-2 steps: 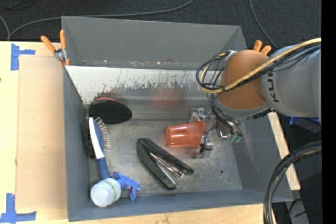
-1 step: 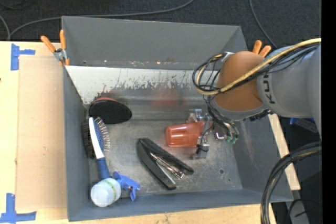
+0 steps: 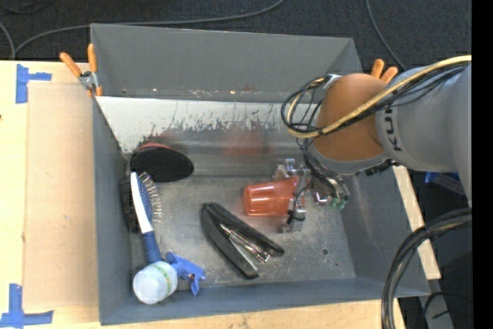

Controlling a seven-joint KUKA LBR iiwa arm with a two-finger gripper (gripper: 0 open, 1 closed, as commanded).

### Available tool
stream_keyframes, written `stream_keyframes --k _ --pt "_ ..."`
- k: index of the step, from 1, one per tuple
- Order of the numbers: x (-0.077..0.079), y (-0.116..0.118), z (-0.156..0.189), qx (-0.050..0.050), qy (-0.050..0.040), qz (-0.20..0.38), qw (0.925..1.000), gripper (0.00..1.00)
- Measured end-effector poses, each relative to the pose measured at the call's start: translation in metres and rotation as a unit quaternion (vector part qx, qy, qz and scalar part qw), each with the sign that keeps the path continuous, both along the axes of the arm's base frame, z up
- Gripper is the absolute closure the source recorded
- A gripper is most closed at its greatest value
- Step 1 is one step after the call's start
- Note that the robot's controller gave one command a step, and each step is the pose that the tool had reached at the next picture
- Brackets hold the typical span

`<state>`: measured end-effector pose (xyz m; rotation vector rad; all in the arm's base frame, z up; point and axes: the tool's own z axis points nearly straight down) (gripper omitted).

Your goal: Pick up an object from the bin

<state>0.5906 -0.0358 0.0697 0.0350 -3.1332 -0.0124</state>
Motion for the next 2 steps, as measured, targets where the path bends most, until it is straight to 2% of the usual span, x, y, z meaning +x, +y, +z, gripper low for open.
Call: stream_keyframes --k 1,2 --pt "0.018 0.023 0.000 0.002 -0.0014 0.128 0.9918 0.00" --pt "0.004 0.005 0.008 0.000 0.0004 0.005 1.0000 1.00"
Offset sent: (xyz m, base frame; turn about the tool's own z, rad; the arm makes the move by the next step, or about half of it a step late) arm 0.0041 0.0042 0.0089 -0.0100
